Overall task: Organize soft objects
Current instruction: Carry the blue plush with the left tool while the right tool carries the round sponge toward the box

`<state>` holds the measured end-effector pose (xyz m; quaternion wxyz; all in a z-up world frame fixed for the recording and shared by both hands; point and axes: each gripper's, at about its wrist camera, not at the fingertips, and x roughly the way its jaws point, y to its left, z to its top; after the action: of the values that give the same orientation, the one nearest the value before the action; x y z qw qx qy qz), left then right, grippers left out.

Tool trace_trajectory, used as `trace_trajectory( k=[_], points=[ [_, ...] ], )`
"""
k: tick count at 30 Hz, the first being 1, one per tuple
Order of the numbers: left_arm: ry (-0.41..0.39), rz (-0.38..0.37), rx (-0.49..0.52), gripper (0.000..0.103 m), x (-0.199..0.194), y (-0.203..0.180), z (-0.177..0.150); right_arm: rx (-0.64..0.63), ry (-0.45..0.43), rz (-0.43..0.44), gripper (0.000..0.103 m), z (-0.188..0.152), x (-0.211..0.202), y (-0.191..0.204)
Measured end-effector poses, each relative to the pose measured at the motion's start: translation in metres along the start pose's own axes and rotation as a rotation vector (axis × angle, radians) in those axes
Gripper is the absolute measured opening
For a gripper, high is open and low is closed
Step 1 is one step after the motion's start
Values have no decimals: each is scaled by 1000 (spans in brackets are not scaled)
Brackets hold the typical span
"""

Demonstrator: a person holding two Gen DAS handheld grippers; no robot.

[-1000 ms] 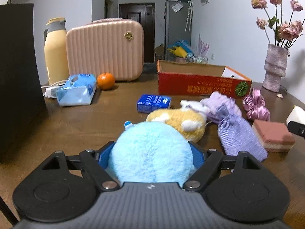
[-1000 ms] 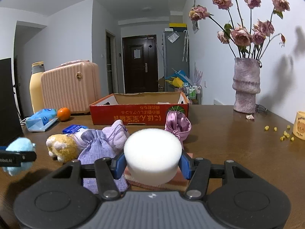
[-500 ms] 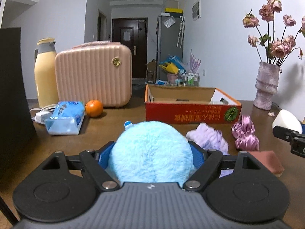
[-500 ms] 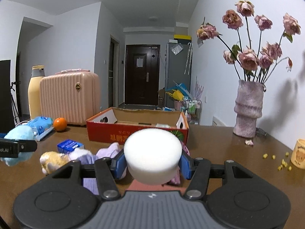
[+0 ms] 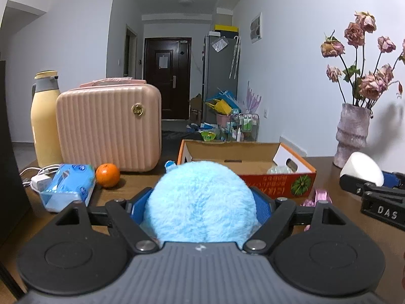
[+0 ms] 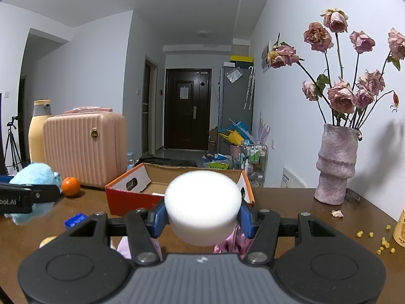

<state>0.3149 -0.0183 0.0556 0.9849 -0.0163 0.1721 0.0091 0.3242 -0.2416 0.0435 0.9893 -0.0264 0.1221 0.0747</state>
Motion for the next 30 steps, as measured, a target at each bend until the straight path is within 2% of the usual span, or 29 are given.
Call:
trace_trajectory(
  k=[10,30],
  points=[
    [-47,-3,-13,82,33,-11,29,25,-5,-10,56,24,42,-7],
    [-67,9,5,82,118,-27,62,63,63,-34,56,59,141,-35]
  ],
)
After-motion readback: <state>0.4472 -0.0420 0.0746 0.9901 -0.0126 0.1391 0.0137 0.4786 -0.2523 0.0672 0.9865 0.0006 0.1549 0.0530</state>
